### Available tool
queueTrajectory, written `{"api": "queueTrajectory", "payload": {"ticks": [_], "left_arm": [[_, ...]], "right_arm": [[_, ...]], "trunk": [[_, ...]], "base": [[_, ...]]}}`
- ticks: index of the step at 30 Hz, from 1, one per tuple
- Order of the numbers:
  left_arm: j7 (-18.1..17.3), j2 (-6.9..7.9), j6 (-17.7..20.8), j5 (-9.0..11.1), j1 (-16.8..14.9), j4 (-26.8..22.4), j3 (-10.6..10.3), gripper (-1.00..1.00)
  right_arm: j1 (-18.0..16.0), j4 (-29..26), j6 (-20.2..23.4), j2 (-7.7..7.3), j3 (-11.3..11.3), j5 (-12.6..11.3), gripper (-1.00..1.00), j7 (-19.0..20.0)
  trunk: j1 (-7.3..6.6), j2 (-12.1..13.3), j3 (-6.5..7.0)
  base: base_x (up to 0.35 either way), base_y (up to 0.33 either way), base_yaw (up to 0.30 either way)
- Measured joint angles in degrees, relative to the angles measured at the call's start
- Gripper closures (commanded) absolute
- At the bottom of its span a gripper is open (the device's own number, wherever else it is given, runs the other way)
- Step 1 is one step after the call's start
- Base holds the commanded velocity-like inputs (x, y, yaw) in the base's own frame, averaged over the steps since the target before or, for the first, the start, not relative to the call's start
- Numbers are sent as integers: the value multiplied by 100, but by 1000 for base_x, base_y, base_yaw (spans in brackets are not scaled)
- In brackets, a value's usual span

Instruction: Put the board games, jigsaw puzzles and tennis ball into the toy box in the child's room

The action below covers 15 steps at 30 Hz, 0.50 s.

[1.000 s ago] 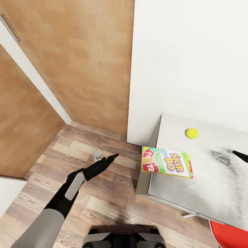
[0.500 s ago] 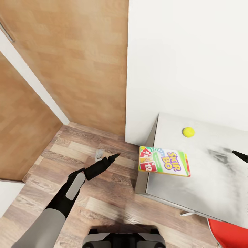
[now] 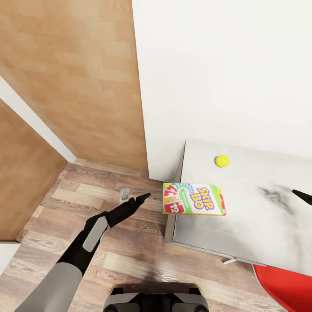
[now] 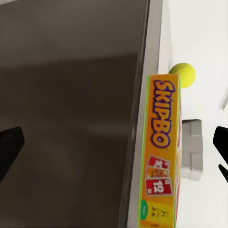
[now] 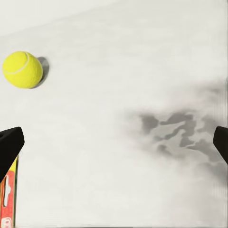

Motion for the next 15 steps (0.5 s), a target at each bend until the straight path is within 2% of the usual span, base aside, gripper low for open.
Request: {"api": "queueTrajectory", "payload": {"ticks": [15], "left_arm": [[0, 0, -1, 7, 3, -1, -3, -100]], "right_arm": [[1, 0, 0, -1, -4, 5, -100, 6]], "trunk": [[0, 0, 0]], "base": [[0, 0, -38]]}}
